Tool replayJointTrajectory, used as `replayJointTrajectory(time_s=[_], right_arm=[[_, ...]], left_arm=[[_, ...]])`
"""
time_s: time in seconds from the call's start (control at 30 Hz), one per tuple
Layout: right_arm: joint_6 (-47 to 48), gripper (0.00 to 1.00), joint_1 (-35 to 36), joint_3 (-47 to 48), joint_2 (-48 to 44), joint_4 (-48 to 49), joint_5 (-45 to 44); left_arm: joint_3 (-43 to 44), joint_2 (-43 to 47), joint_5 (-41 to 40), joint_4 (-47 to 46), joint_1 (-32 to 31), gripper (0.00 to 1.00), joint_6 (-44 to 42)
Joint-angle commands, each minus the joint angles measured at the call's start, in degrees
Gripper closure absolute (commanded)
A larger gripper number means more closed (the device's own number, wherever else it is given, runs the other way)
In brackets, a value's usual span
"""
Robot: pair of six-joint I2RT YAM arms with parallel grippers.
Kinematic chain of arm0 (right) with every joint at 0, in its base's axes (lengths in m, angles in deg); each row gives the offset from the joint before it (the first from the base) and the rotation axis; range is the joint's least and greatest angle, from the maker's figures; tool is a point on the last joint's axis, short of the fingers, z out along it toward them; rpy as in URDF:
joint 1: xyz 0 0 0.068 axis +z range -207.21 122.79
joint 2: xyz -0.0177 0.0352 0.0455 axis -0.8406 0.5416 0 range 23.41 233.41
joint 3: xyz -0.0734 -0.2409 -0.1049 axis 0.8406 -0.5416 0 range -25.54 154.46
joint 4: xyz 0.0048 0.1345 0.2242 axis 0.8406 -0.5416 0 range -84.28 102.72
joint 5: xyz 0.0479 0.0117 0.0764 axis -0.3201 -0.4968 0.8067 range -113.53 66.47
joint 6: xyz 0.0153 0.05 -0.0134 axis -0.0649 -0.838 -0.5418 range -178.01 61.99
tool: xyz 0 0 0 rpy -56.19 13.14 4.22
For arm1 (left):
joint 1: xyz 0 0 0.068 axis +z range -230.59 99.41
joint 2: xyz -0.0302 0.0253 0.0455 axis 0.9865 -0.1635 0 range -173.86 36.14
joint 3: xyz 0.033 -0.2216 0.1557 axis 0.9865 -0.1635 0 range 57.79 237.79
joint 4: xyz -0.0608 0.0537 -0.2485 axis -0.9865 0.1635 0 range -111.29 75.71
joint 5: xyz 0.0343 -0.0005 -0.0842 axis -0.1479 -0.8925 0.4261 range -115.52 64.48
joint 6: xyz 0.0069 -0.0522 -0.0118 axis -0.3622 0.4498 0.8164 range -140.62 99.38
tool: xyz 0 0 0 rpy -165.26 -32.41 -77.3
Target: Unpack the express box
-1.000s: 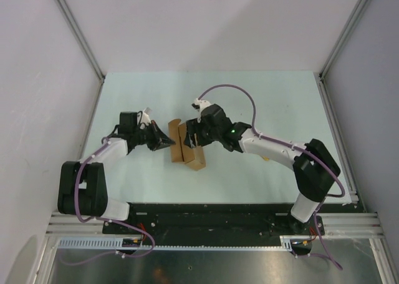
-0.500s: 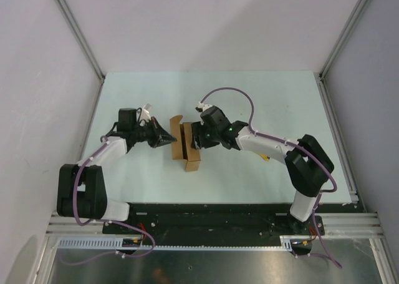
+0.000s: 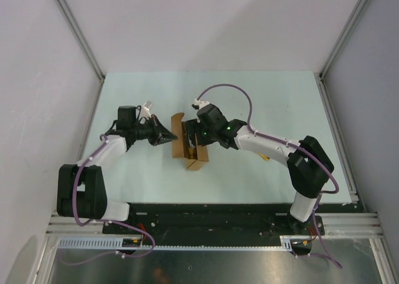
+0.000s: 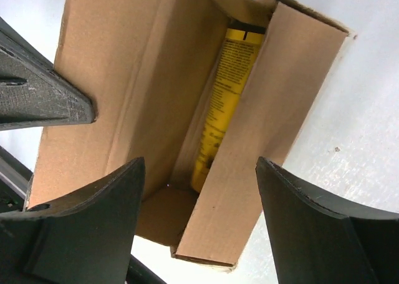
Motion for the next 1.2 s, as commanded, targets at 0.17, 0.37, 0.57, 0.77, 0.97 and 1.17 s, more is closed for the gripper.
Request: replayJointTrajectory(time_s=[0.17, 0.37, 0.57, 0.77, 0.97, 1.17], right_arm=[[-1.9, 0.34, 0.1, 2.4, 0.1, -4.5, -10.3], [-0.1, 0.41, -0.1, 2.3, 0.1, -6.7, -16.9], [-1.2, 0.43, -0.4, 2.4, -0.7, -7.3, -18.4], [2.1, 0.48, 1.8, 2.3, -3.1, -4.4, -17.7], [-0.6, 0.49, 3.7, 2.3, -0.8, -5.3, -17.1], [-1.3, 0.43, 4.4, 2.3, 0.5, -5.2, -16.1]], left_arm=[[3.6, 1.5, 4.7, -1.6, -0.3, 1.0, 1.3], [3.8, 1.9, 6.9, -1.5, -0.3, 1.0, -0.2], [3.4, 1.3, 8.9, -1.3, -0.2, 1.0, -1.2], [3.2, 2.3, 12.7, -1.0, -0.1, 1.0, -2.1], [0.5, 4.8, 12.9, -1.0, -0.1, 1.0, -3.2], [-1.2, 5.0, 12.0, -1.0, -0.1, 1.0, -3.0]])
